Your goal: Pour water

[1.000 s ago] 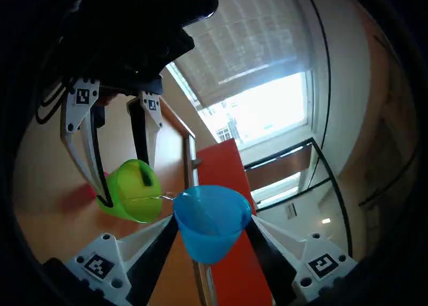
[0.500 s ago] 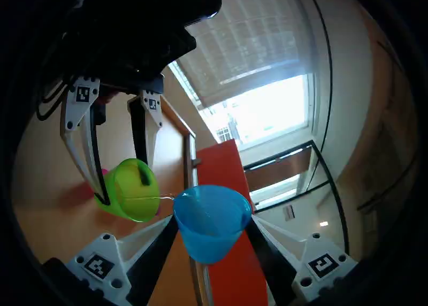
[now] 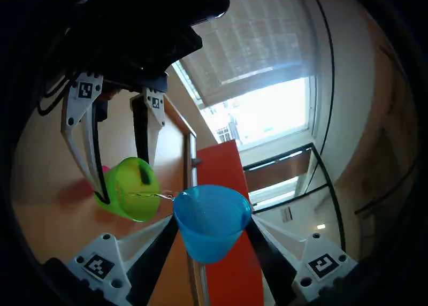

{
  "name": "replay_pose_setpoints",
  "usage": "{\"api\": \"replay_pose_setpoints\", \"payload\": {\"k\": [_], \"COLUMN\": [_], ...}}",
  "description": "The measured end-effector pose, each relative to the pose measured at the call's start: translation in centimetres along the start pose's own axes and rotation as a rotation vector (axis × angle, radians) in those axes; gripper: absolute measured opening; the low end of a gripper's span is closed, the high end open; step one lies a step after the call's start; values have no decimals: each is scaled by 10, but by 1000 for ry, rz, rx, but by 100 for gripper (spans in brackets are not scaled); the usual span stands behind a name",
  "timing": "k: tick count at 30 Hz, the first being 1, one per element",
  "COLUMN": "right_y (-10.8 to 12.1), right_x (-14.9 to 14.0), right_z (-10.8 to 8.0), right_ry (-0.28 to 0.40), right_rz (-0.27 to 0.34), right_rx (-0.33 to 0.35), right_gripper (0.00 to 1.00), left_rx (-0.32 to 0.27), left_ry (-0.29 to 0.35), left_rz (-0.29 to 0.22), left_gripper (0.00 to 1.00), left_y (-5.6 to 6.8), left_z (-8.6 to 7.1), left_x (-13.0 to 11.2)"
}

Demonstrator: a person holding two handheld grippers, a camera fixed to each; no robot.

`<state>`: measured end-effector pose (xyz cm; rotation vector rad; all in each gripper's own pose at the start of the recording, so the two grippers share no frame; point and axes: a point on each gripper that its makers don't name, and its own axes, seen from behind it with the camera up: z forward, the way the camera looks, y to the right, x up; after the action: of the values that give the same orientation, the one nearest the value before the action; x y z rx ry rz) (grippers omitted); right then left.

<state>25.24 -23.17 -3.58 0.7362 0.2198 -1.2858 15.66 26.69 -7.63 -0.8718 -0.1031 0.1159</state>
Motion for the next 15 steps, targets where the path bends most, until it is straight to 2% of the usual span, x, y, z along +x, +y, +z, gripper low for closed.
{"api": "replay_pose_setpoints", "payload": {"k": [15], "right_y": [-4], "right_x": [0], "right_z": [4], "right_ry": [-1], "right_rz": [-27], "right_rx": [-1], "right_gripper": [90], "left_rx": [5], "left_ry": [-2], "left_rz": [-7], "left_gripper": [86], "left_y": [-3], "left_z": [-1], "left_x": [-4]}}
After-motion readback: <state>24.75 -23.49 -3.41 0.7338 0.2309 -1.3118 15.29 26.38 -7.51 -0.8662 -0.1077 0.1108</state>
